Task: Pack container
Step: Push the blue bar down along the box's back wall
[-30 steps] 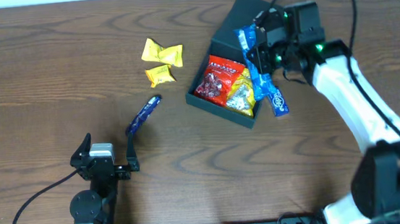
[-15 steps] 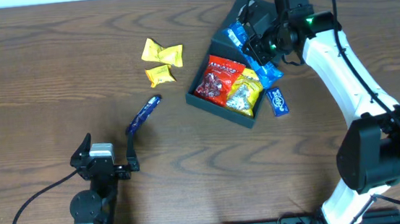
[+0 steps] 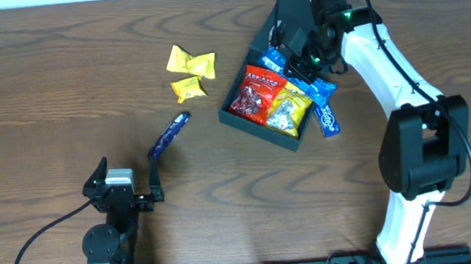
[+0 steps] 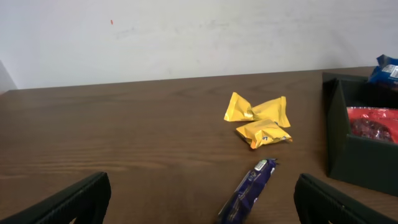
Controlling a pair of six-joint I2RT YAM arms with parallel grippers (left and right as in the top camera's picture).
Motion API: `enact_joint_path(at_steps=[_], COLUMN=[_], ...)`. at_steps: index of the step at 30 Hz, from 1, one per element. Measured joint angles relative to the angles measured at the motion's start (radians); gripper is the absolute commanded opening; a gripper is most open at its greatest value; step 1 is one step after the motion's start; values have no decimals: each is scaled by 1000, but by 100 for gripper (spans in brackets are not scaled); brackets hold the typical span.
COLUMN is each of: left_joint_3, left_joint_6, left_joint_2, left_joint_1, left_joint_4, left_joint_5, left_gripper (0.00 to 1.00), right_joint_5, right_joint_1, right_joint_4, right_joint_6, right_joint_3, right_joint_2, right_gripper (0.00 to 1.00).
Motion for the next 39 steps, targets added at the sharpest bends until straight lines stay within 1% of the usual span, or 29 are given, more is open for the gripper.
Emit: enact_joint_path(at_steps=[5, 9, 14, 23, 27, 29, 31, 33, 34, 35, 37, 38, 39], left_joint_3=[0, 0, 0, 0, 0, 0, 0, 0, 0, 0, 0, 0, 0], left_joint_6=[0, 0, 0, 0, 0, 0, 0, 0, 0, 0, 0, 0, 0], left_joint_2=[0, 0, 0, 0, 0, 0, 0, 0, 0, 0, 0, 0, 0], left_joint_1=[0, 0, 0, 0, 0, 0, 0, 0, 0, 0, 0, 0, 0], left_joint_4=[0, 0, 0, 0, 0, 0, 0, 0, 0, 0, 0, 0, 0], left_joint_5=[0, 0, 0, 0, 0, 0, 0, 0, 0, 0, 0, 0, 0], left_gripper=[95, 95, 95, 95, 95, 95, 95, 95, 95, 95, 95, 95, 95], right_joint_5=[0, -9, -36, -34, -22, -17, -14, -14, -14, -14, -14, -14, -14], right_joint_1=[0, 4, 24, 31, 31, 31, 31, 31, 31, 31, 31, 31, 31], right_joint_4=[-2, -6, 6, 16, 43, 60, 62, 67, 68, 70, 83, 95, 98], right_joint_6=[-58, -85, -119, -130, -129, -129, -128, -127, -127, -126, -117, -110, -97], right_joint_3=[10, 10, 10, 17, 17, 17, 17, 17, 17, 17, 17, 17, 18], right_joint_2=[2, 6, 12, 55, 67, 74, 78, 79, 79, 79, 79, 79, 79], right_gripper=[14, 14, 17, 19, 18, 19, 26, 29, 33, 40, 47, 53, 55])
